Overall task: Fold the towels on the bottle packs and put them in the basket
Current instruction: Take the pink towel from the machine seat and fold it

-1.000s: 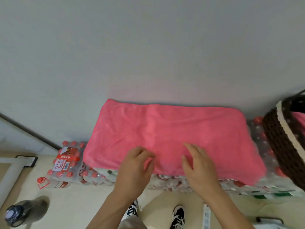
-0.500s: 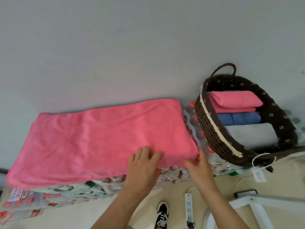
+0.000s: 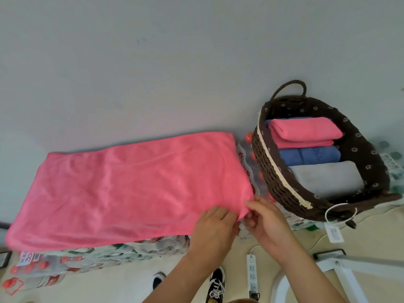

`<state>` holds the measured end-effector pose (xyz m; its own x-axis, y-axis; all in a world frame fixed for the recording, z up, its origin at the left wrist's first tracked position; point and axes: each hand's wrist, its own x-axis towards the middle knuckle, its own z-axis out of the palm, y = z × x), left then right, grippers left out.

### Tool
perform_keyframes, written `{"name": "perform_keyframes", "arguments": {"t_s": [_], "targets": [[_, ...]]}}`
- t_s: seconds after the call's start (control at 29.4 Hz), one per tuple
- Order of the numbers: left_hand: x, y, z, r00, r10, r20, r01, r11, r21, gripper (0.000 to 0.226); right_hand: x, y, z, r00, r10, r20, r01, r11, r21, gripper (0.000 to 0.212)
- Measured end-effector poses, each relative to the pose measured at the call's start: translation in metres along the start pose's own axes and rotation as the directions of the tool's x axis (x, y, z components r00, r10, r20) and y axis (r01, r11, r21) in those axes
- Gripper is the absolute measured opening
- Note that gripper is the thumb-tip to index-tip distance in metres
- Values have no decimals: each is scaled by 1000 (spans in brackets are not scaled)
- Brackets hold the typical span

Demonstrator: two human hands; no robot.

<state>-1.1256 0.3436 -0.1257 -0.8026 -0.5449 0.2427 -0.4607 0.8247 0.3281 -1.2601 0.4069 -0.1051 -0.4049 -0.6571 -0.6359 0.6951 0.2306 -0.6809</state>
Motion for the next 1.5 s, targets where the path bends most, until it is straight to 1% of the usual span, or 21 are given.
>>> {"name": "perform_keyframes", "arguments": {"t_s": [0.07, 0.14, 0.2, 0.27, 0.31, 0.37, 0.44, 0.48, 0.54, 0.61, 0.68, 0.75, 0.82, 0.88, 0.95, 1.06, 1.12, 1.23, 1.33, 1.4, 1.5], "targets": [[0, -2, -6, 1000, -22, -10, 21, 998, -53, 14, 3, -4, 2, 999, -25, -39, 23, 998, -54, 15], [2, -1, -13, 999, -45, -16, 43, 995, -92, 21, 6, -9, 8, 994, -87, -71, 72, 979, -188, 15], [7, 2, -21, 996, -89, -25, 85, 987, -135, 27, 10, -14, 15, 978, -186, -91, 141, 919, -368, 13], [12, 4, -28, 981, -195, 4, 190, 949, -252, 27, 16, -18, 22, 950, -297, -98, 206, 830, -518, 8], [13, 4, -32, 966, -255, 42, 254, 908, -335, 24, 19, -19, 27, 936, -338, -100, 225, 792, -568, 18], [15, 4, -37, 930, -353, 106, 356, 785, -508, 12, 24, -20, 33, 910, -403, -96, 267, 749, -607, 41], [15, 1, -41, 891, -435, 128, 416, 670, -614, 17, 30, -23, 39, 887, -460, -43, 318, 677, -663, 54], [15, -2, -42, 877, -464, 129, 428, 627, -651, 21, 32, -25, 44, 885, -465, -7, 323, 626, -710, 53], [14, -7, -46, 859, -495, 133, 435, 568, -698, 21, 37, -31, 51, 897, -442, 25, 281, 526, -803, 41], [12, -10, -52, 850, -510, 127, 429, 533, -729, 18, 43, -36, 55, 902, -431, 8, 203, 410, -889, 35], [11, -12, -59, 832, -545, 99, 425, 512, -746, 28, 48, -41, 59, 899, -438, -10, 144, 317, -937, 34], [11, -17, -64, 809, -583, 78, 422, 483, -767, 34, 53, -46, 66, 889, -458, -23, 142, 322, -936, 29], [11, -24, -68, 783, -614, 101, 429, 415, -803, 34, 57, -48, 76, 855, -518, -19, 193, 354, -915, 23], [9, -33, -71, 754, -639, 154, 435, 309, -846, 23, 59, -49, 88, 809, -587, -1, 270, 374, -887, 20], [5, -42, -74, 729, -651, 212, 428, 191, -883, 11, 59, -52, 102, 767, -642, 24, 343, 377, -860, 24], [-4, -57, -82, 695, -675, 248, 400, 76, -914, 15, 58, -55, 134, 723, -680, 125, 456, 333, -825, 30], [-11, -66, -92, 679, -698, 227, 362, 48, -931, 21, 57, -55, 159, 684, -694, 224, 525, 255, -812, 35], [-27, -84, -110, 631, -747, 210, 338, 20, -941, 30, 59, -47, 198, 587, -703, 401, 598, 42, -801, 45], [-52, -108, -133, 586, -793, 165, 284, 10, -959, 40, 61, -31, 243, 537, -652, 535, 631, -110, -768, 43], [-71, -128, -148, 546, -829, 120, 244, 20, -970, 36, 59, -13, 277, 510, -606, 611, 664, -175, -727, 40], [-100, -159, -166, 422, -905, 62, 196, 25, -980, 16, 59, 23, 325, 457, -529, 715, 713, -263, -650, 40]]}}
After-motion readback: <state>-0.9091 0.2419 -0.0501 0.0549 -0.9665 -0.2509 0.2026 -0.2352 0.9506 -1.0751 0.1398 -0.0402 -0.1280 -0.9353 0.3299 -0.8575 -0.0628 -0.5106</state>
